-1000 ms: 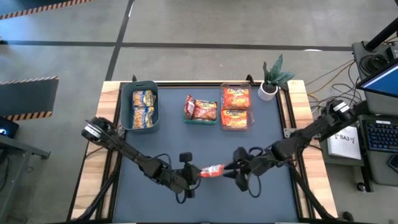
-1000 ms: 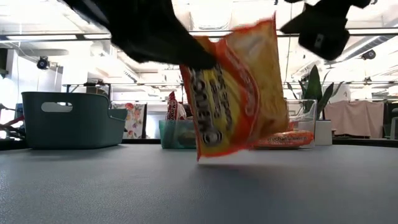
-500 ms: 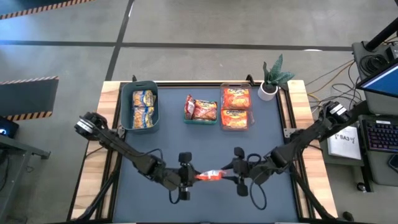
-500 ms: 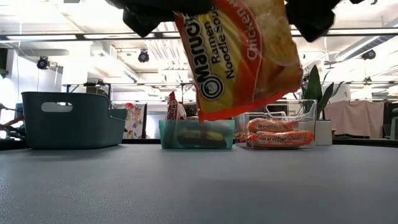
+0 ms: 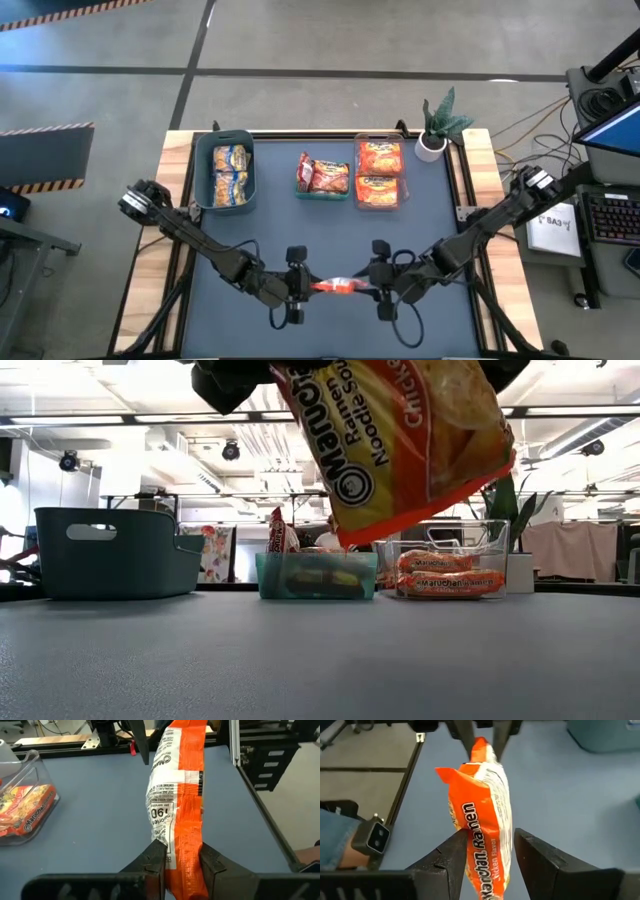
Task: Sort Maruchan noodles
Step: Put the orange noodle pack into the transparent bin
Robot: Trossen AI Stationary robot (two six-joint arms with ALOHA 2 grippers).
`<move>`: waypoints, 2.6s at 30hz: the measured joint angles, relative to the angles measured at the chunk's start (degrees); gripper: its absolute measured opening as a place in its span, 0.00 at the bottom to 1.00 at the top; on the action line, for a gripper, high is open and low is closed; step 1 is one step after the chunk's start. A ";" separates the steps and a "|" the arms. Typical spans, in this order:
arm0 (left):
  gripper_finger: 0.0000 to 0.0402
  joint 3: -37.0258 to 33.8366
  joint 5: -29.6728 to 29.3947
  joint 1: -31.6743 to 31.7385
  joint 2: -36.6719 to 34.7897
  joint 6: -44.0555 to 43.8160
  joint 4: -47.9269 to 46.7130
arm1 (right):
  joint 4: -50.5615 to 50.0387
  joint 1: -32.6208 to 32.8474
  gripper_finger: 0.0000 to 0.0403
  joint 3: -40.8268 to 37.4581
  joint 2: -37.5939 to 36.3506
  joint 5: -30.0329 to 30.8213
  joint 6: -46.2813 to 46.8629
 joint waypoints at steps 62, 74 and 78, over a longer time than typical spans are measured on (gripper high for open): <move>0.66 -8.77 -16.99 5.67 -21.42 26.74 -10.93 | -40.47 -35.40 0.07 9.73 -19.49 -2.85 13.44; 0.62 -16.23 -17.53 9.63 -28.76 28.16 -3.65 | -32.44 -52.17 0.07 -0.70 -22.36 -6.95 23.00; 0.61 -16.62 -17.80 9.63 -29.81 28.18 -3.65 | -21.97 -47.07 0.07 -9.42 -25.89 4.92 32.23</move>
